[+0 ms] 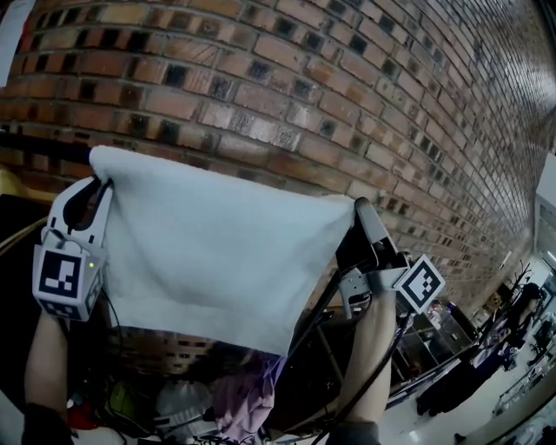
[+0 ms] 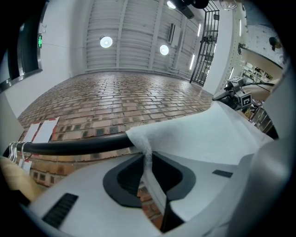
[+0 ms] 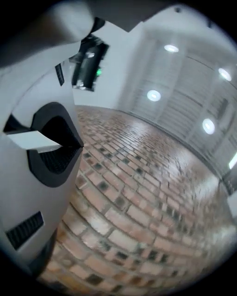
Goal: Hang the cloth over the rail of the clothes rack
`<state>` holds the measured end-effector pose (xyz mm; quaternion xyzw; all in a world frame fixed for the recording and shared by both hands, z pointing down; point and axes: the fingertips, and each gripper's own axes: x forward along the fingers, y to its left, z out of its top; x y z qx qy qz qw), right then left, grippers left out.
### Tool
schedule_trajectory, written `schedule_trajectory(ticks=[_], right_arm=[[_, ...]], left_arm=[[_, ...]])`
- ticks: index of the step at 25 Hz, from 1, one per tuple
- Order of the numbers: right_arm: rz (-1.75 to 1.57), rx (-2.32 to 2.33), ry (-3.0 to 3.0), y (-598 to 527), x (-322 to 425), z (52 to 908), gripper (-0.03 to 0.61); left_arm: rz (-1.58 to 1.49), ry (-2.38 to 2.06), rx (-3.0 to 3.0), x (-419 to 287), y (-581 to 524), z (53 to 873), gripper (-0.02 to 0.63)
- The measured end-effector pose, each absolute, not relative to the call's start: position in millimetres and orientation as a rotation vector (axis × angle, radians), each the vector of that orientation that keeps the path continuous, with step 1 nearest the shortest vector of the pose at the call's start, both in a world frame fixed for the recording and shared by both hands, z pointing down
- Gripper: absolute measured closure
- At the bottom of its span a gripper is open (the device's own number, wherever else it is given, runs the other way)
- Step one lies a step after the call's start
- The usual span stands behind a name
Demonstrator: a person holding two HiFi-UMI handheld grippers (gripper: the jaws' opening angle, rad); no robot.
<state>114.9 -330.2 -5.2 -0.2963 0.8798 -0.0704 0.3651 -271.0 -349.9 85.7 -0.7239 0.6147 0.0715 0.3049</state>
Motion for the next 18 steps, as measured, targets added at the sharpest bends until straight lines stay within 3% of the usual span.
schedule_trajectory(ticks=[3, 18], right_arm=[[-0.247, -0.757, 2.216, -335.6, 124.7, 16.7, 0.555], [0.182, -1.327, 2.225, -323.2, 130.5, 115.3, 0.552]], left_arm=[[0.185, 1.625, -1.916, -270.1, -349.5, 86.3, 0.535], [0.255, 1.594, -1.914, -284.0, -310.4, 114.1, 0.534]])
